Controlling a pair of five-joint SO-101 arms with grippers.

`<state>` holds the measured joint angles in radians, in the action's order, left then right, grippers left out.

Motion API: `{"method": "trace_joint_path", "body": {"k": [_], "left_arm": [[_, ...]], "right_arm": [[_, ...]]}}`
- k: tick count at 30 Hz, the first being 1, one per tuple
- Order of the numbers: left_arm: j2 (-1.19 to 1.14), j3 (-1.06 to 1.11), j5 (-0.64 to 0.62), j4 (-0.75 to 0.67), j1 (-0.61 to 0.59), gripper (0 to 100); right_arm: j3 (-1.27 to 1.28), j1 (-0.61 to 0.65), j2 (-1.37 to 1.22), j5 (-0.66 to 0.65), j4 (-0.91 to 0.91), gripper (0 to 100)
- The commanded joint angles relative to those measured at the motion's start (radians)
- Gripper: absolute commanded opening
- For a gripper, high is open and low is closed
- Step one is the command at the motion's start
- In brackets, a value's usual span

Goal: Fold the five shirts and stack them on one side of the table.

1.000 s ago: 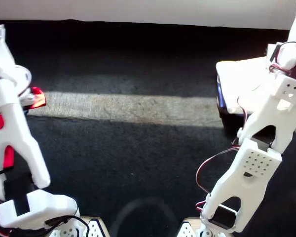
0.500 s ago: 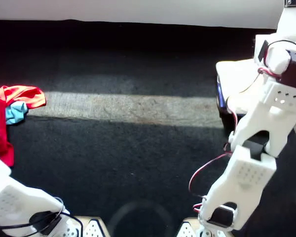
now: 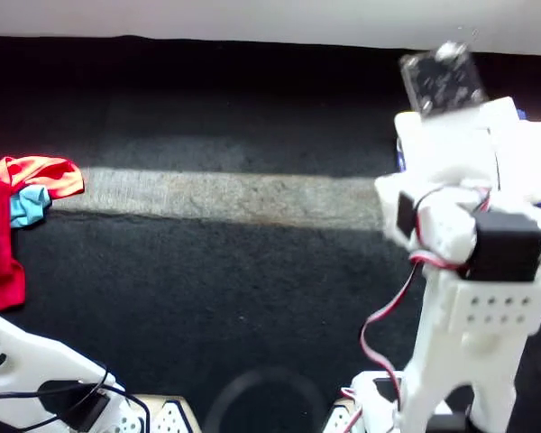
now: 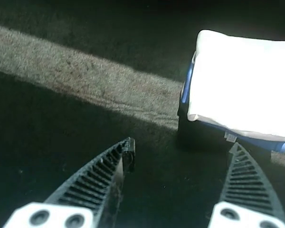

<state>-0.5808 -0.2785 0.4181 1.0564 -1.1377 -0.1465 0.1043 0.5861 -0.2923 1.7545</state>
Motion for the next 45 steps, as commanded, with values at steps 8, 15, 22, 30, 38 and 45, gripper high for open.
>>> {"method": "trace_joint_path", "body": {"k": [8,15,22,30,38,45], "left_arm": [[0.070,-0.007,0.006,-0.035,-0.008,3],[0.268,-0.010,0.003,0.084,0.013,1],[0.542,-0.007,0.000,0.298,0.151,1],[0.852,-0.012,-0.097,0.512,0.552,1],[1.026,-0.004,-0.308,0.557,1.130,1],[0.966,0.111,-0.428,0.454,1.480,1]], "right_arm": [[0.390,0.016,0.220,0.005,0.004,30.0],[0.481,0.016,0.228,0.008,-0.053,30.0],[0.515,0.016,0.228,0.008,-0.074,30.0],[0.515,0.015,0.222,0.005,-0.074,30.0],[0.515,0.013,0.228,0.005,-0.073,30.0],[0.515,0.013,0.228,0.006,-0.073,30.0]]}}
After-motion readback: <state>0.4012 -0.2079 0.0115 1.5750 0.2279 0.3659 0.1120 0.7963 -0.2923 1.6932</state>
